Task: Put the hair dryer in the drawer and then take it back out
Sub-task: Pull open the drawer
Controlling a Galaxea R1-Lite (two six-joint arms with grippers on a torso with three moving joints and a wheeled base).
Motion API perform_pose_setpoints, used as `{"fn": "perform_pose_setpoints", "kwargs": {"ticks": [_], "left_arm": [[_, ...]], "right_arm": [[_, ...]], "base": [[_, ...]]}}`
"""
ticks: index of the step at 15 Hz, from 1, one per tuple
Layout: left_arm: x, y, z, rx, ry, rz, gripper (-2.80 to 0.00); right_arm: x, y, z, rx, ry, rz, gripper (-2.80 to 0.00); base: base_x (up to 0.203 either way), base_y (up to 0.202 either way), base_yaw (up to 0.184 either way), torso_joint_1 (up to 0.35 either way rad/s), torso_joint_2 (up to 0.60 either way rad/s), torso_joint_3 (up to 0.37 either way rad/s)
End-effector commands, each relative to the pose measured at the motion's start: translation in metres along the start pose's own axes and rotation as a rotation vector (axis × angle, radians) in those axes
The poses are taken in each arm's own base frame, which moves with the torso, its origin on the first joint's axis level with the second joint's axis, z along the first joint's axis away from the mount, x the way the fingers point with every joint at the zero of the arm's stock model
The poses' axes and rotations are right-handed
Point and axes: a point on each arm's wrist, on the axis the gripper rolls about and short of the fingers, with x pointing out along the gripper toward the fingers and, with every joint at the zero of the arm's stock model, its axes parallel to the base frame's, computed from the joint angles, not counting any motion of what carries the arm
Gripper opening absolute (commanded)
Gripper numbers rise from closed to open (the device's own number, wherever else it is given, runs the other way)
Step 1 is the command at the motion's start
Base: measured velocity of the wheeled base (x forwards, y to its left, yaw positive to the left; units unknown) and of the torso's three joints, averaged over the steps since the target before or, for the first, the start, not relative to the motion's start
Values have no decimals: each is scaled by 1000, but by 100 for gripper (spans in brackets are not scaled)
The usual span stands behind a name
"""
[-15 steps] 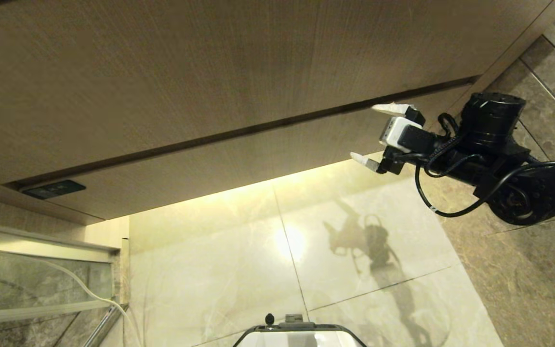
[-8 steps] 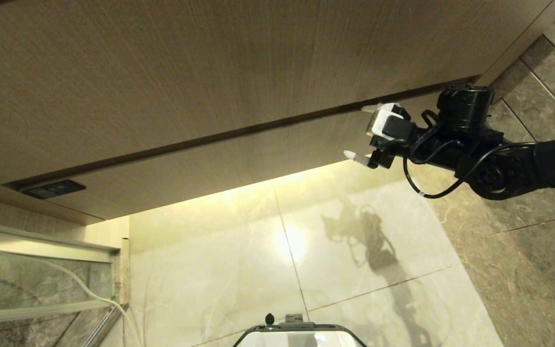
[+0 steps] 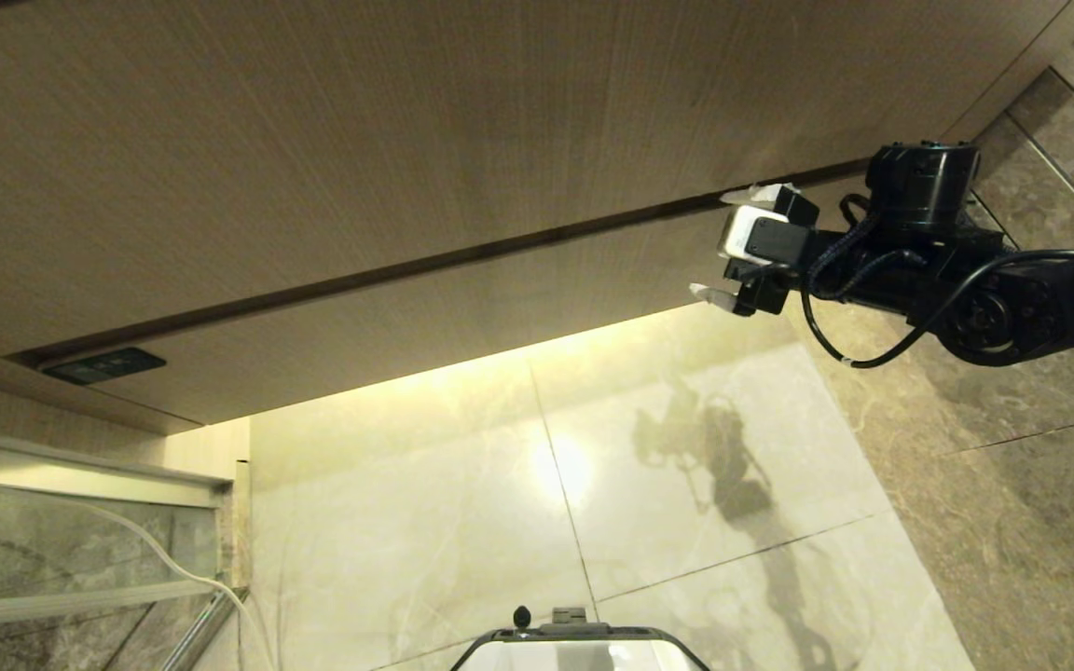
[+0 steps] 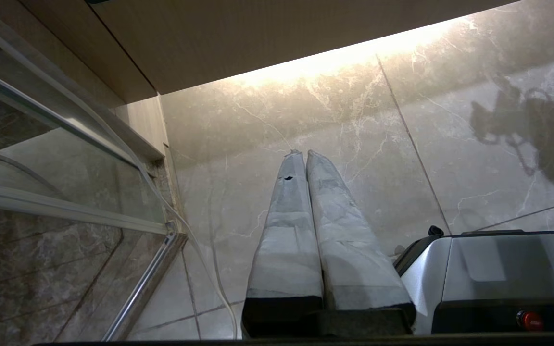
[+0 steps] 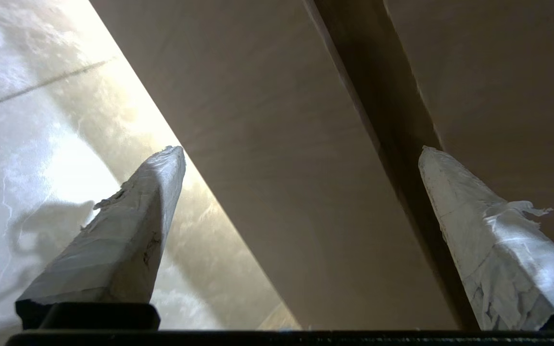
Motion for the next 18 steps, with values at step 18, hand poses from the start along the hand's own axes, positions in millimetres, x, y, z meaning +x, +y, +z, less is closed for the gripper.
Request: {"fn": "perform_pose_setpoints", "kwargs": {"ticks": [18], "left_arm": [[0, 0, -1, 0, 2, 1, -280]], "right_arm": [[43, 8, -24, -21, -34, 10, 0]], "base": [[0, 0, 0, 0, 0, 0]]}}
